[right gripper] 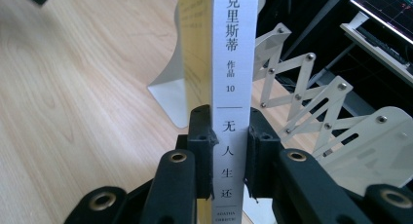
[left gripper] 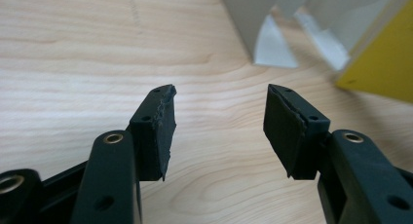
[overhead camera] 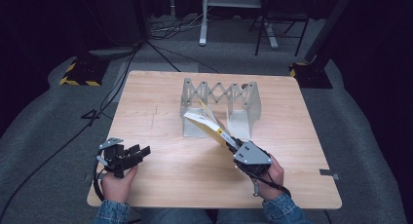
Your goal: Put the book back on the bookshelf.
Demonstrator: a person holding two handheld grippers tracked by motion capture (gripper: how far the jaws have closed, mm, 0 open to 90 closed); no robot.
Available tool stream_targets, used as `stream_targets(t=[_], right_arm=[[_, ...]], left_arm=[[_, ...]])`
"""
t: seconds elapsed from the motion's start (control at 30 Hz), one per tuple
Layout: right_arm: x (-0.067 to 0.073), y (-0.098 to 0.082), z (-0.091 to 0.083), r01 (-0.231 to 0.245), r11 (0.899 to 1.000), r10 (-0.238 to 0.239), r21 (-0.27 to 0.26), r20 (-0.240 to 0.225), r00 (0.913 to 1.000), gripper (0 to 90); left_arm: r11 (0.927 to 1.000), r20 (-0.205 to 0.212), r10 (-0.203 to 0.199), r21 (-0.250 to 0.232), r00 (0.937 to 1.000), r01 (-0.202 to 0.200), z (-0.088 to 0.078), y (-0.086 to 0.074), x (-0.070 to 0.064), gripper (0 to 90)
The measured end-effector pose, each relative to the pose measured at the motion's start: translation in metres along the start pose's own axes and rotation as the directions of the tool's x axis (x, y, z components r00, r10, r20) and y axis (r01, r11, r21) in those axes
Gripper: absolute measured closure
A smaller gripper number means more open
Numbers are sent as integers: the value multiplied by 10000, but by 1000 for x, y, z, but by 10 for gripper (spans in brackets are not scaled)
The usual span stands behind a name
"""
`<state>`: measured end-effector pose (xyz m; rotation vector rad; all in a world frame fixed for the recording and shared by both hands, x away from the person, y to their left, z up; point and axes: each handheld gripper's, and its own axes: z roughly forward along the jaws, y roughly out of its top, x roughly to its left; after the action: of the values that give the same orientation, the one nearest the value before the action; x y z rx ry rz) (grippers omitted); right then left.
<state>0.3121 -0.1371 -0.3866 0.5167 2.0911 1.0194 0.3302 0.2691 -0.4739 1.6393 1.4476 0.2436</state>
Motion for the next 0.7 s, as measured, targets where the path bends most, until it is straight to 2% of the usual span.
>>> stream_targets(t=[0.13,0.27,0.47,0.6,0.7], right_arm=[[-9,1,-2,-462,9986,460,-251,-78,9989,768],[-18,2,-4,-982,9940,978,-487,-119,9951,768],[-36,2,-12,-1911,9771,1925,-938,58,9813,768],[-45,2,-16,-2026,9733,2060,-1081,208,9783,768],[-52,2,-18,-2282,9657,2331,-1238,266,9721,768]], left_arm=[[9986,-394,508,193,9979,-501,1,-4,1,456],[9965,-771,799,310,9938,-778,3,-9,3,456],[9908,-1361,1269,635,9825,-1192,9,-14,8,456],[9878,-1562,1379,933,9780,-1244,15,-18,12,457],[9870,-1630,1554,672,9743,-1462,18,-21,13,454]])
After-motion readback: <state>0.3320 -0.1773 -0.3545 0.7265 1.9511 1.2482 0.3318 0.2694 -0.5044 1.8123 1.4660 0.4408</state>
